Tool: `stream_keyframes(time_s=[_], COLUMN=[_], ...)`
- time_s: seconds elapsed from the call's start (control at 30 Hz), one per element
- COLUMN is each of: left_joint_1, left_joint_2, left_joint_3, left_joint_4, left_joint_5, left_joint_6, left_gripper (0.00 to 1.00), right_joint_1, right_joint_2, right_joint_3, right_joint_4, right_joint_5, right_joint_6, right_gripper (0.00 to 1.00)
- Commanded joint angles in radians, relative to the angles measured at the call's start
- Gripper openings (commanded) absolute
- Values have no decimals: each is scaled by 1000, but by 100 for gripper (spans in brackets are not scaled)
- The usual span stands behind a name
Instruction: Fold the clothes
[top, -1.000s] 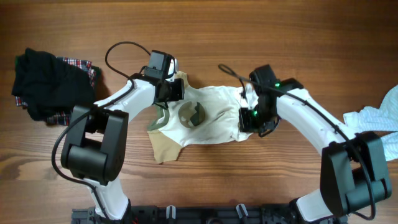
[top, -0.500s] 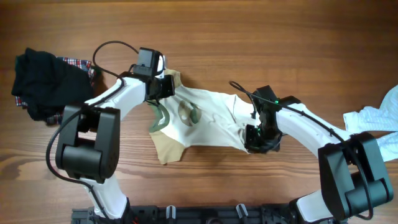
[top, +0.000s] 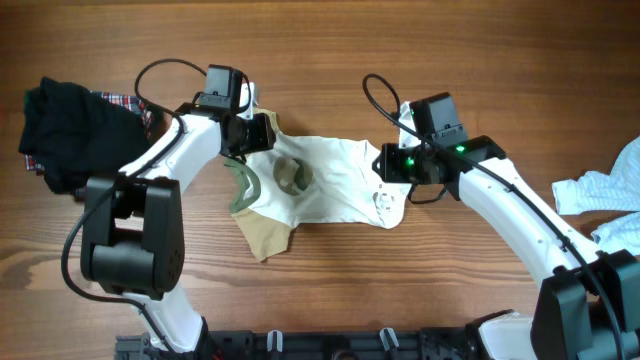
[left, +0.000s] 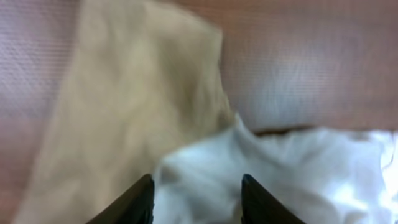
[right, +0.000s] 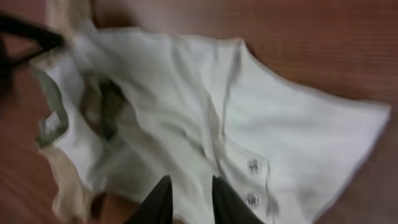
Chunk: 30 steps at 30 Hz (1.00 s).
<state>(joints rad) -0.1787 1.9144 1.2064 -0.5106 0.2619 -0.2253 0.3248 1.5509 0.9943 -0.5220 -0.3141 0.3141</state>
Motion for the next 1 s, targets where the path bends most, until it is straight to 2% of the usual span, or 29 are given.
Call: stream_keyframes(time_s=[0.0, 0.13, 0.2, 0.43, 0.5, 0.53, 0.57, 0.7, 0.83, 0.9, 0.97], left_joint_1=[-45, -106, -119, -124, -124, -124, -124, -124, -124, -124, -122], left_joint_2=[-24, -22, -22, -22, -22, -22, -22, -22, -22, -22, -22], left_joint_3=[12, 8, 8, 4, 4, 4, 4, 4, 4, 4, 4], left_joint_4=[-65, -192, -225, -284, -287, -286, -286, -280, -280, -280, -278], left_joint_5=[40, 27, 2, -24, -27, -28, -28, -48, -55, -54, -57], left_joint_6=[9, 10, 9, 10, 10, 10, 10, 13, 13, 13, 13], left_gripper=[43, 41, 41, 42, 42, 42, 42, 45, 51, 64, 66], right_joint_1=[2, 2, -3, -116, -154, -167, -169, -169, -169, -169, -169], right_joint_2=[69, 284, 348, 352, 351, 347, 338, 270, 195, 177, 177], right_joint_3=[12, 12, 24, 42, 56, 71, 87, 188, 248, 248, 248], right_joint_4=[116, 242, 247, 296, 294, 292, 286, 203, 2, -128, -260], right_joint_5=[-1, 5, 1, 305, 283, 221, 175, 79, 51, 49, 4], right_joint_6=[-99, -105, -104, -109, -151, -200, -229, -232, -190, -140, -121], right_gripper=[24, 24, 22, 25, 25, 27, 36, 62, 70, 73, 74])
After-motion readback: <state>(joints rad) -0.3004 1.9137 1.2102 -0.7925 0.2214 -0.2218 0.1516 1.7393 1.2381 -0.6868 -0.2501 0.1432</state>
